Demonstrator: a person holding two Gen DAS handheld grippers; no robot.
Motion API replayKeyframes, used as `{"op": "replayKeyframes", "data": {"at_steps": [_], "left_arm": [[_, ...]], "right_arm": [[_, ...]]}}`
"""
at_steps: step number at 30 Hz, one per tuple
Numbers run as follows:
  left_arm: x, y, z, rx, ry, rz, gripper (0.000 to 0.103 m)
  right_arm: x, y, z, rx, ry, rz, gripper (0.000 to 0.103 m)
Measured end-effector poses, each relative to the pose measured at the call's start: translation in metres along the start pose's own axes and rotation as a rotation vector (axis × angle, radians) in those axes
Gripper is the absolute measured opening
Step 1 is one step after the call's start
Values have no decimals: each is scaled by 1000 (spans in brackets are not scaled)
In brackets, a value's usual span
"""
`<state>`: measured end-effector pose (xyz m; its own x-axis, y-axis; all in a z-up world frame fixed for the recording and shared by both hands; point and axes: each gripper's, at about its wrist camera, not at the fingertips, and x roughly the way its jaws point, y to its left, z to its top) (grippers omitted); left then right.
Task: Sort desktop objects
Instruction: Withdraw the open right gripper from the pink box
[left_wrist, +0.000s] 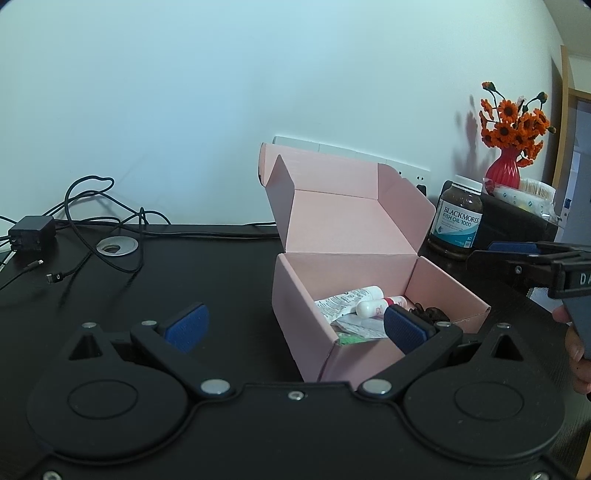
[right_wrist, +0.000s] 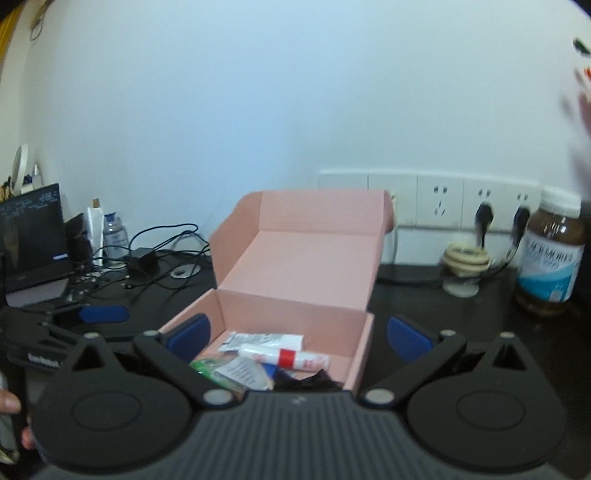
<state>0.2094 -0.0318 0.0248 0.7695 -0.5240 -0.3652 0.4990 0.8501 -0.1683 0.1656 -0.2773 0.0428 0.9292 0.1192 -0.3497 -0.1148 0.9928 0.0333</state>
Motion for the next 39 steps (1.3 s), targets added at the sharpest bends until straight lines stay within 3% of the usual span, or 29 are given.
{"op": "replayKeyframes", "data": {"at_steps": [5, 10, 16, 24, 29, 32, 39], "left_arm": [[0, -1, 0, 8, -3, 2, 103], [0, 0, 0, 2, -3, 3, 103], [-1, -1, 0, 4, -6, 4, 103], [-4, -9, -1, 52, -20, 12, 103], [-5, -10, -2, 62, -22, 14, 103], [-3, -9, -1, 55, -12, 9, 103], [-1, -4, 0, 33, 1, -2, 103]], "right_arm": [[-4, -6, -6, 20, -16, 1, 102], [-8, -24, -21, 171, -6, 58, 102], [-18, -39, -38, 261, -27, 67, 102], [-27, -29, -45, 174, -49, 3, 102], [-30, -19, -47, 126, -74, 57, 102], [-31, -14, -48, 104, -68, 42, 102], [-32, -24, -50, 175, -67, 5, 102]]}}
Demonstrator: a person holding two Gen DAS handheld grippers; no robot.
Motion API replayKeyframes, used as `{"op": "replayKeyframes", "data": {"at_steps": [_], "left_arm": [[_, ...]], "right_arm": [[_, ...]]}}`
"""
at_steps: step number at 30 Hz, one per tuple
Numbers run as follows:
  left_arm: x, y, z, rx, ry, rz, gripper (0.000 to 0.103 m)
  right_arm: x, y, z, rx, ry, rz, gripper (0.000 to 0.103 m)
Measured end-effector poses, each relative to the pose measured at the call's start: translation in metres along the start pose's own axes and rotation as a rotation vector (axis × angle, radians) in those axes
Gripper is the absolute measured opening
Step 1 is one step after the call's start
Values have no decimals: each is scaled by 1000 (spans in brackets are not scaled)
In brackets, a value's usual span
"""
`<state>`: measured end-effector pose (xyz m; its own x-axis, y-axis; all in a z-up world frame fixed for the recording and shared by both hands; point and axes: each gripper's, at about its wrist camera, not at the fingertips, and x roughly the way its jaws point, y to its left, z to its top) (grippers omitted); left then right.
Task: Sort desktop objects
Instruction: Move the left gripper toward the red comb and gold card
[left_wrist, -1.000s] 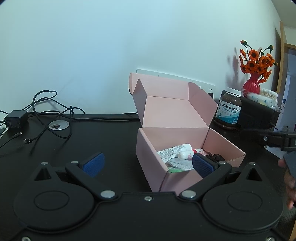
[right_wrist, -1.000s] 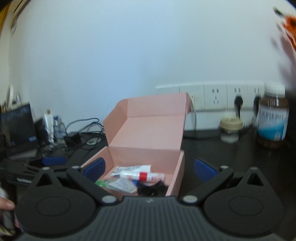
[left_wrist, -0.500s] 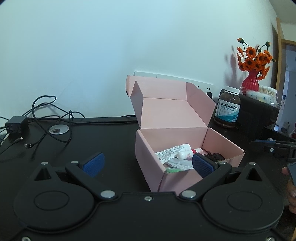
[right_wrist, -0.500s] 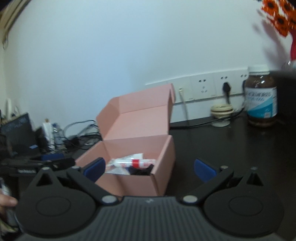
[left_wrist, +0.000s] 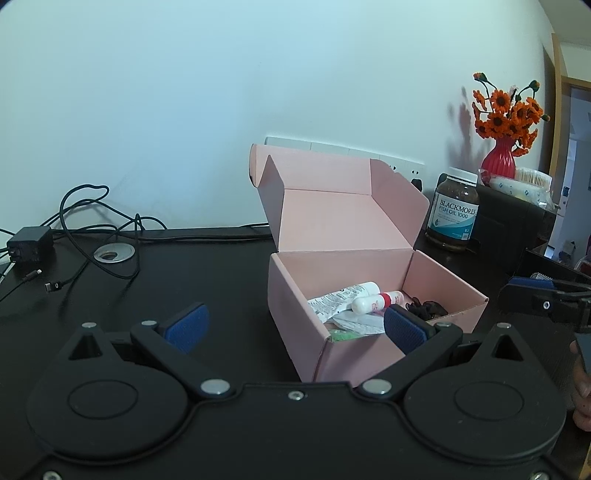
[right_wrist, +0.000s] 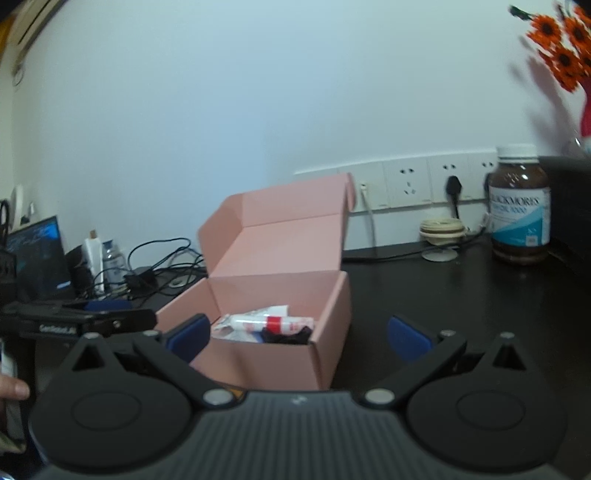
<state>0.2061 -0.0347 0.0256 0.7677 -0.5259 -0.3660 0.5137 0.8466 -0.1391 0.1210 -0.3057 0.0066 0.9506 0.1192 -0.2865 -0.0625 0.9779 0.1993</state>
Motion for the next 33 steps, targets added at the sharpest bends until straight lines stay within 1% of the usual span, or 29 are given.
{"op": "replayKeyframes", "data": {"at_steps": [6, 9, 14, 18, 22, 25, 28, 33], "left_arm": [[-3, 2, 0, -13, -16, 14, 103], [-3, 0, 0, -2, -11, 27, 103], [-4, -7, 0, 22, 10, 68, 103], [-9, -17, -2, 52, 24, 62, 103], [-15, -29, -3, 110, 25, 58, 103], [-19, -37, -3, 144, 10, 53, 103], [-21, -42, -3, 164, 2, 55, 103], [-23, -43, -7, 188, 23, 54, 103]], "right_arm": [[1, -20, 1, 120, 17, 5, 102], [1, -25, 1, 147, 12, 17, 102], [-1, -19, 0, 115, 1, 28, 102], [-1, -17, 0, 102, 0, 37, 102], [-1, -22, 1, 130, 1, 53, 102], [-1, -25, 1, 152, 2, 65, 102], [-2, -26, 1, 161, 0, 70, 102], [-3, -24, 0, 152, -7, 67, 102]]}}
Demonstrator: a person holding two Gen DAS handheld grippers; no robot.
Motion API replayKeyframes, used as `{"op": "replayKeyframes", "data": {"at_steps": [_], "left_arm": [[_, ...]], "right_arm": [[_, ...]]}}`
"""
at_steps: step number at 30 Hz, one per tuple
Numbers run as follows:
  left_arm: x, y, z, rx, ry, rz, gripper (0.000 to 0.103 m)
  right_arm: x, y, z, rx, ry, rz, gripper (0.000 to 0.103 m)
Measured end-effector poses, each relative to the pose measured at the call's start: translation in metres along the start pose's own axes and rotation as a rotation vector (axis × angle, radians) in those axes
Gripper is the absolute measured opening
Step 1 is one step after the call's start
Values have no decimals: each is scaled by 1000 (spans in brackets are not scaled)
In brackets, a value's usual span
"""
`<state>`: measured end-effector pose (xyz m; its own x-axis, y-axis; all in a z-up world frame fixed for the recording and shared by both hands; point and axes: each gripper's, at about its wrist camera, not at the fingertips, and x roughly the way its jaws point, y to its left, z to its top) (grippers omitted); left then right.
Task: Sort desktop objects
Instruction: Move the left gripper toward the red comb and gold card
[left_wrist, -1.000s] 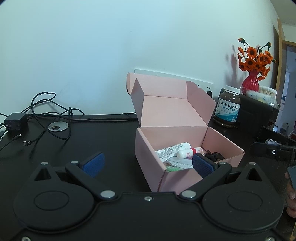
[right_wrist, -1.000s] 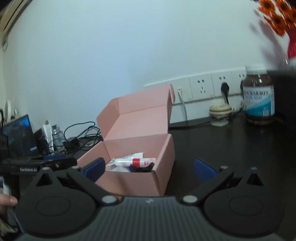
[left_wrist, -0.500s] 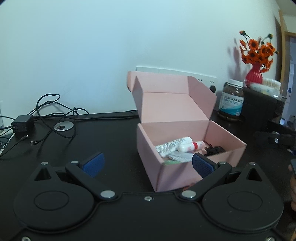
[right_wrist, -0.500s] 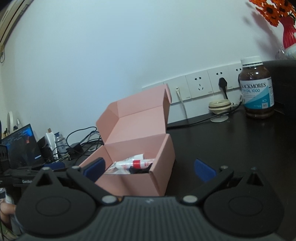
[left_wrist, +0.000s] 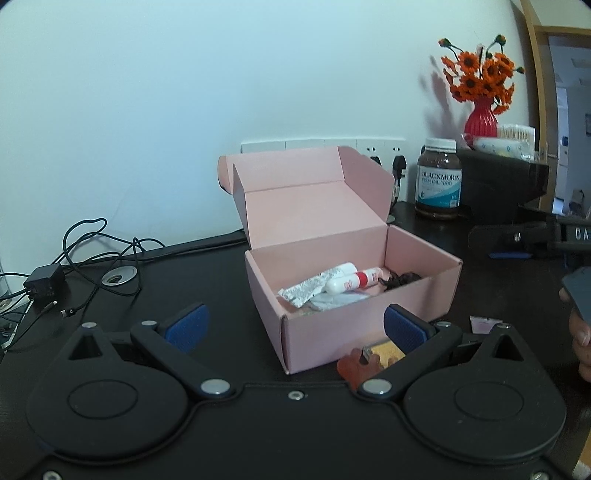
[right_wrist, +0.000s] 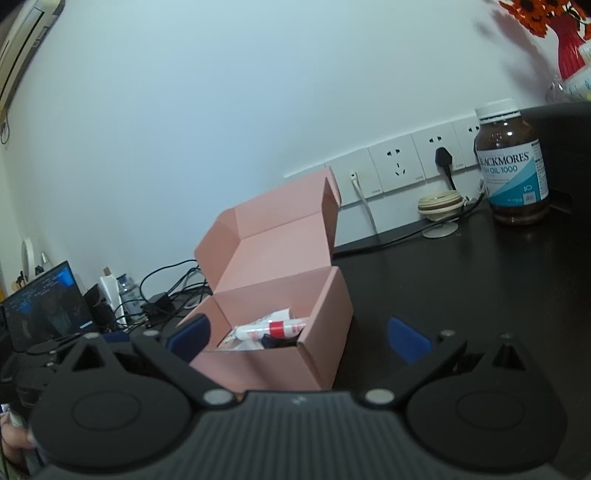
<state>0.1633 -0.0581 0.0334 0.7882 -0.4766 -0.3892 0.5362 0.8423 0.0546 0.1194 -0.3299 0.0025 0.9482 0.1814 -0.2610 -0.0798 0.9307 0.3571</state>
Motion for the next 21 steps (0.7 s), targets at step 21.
{"op": "replayKeyframes", "data": {"at_steps": [21], "left_arm": [[3, -27, -6, 88, 88, -160, 103]], "right_arm": [[-1, -3, 0, 19, 0, 32, 102]]}}
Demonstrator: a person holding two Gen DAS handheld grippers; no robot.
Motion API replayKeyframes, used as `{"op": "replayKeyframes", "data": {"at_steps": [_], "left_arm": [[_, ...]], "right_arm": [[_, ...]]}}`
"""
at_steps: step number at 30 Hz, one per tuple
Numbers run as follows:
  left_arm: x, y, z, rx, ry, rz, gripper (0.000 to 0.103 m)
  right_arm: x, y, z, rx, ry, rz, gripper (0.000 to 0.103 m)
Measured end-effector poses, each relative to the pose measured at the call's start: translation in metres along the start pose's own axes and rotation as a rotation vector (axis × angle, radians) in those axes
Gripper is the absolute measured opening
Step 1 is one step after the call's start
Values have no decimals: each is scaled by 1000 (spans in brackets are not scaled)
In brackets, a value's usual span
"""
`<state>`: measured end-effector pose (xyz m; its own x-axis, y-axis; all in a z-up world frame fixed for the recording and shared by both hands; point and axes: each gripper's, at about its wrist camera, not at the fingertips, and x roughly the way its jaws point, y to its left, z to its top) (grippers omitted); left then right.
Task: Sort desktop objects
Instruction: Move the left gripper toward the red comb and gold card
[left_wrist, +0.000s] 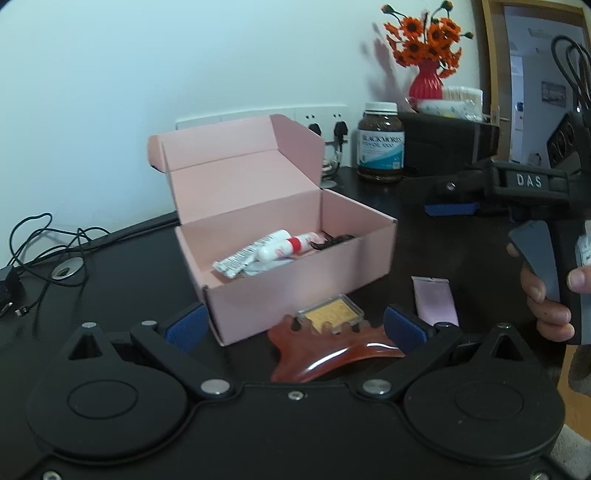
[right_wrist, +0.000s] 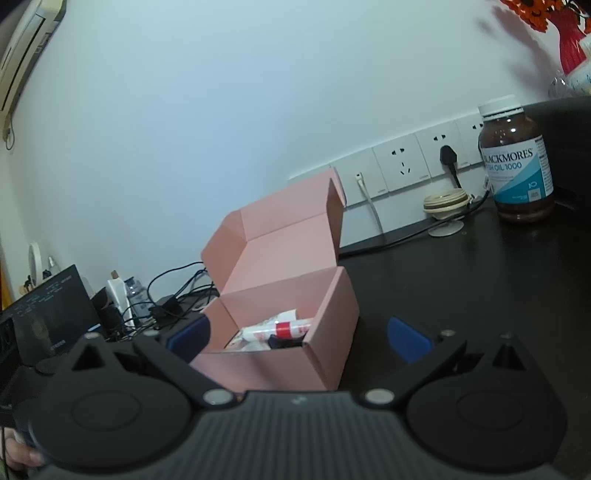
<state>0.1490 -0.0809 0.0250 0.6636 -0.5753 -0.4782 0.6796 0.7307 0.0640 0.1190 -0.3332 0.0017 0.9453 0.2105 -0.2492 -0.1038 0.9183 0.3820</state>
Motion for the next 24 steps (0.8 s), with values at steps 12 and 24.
{"op": "replayKeyframes", "data": {"at_steps": [12, 24], "left_arm": [[14, 1, -1, -4, 57, -45, 103], [27, -2, 10, 49, 39, -142, 102]], "right_arm": [[1, -1, 0, -1, 0, 8, 102], [2, -1, -1, 1, 9, 6, 102]]}}
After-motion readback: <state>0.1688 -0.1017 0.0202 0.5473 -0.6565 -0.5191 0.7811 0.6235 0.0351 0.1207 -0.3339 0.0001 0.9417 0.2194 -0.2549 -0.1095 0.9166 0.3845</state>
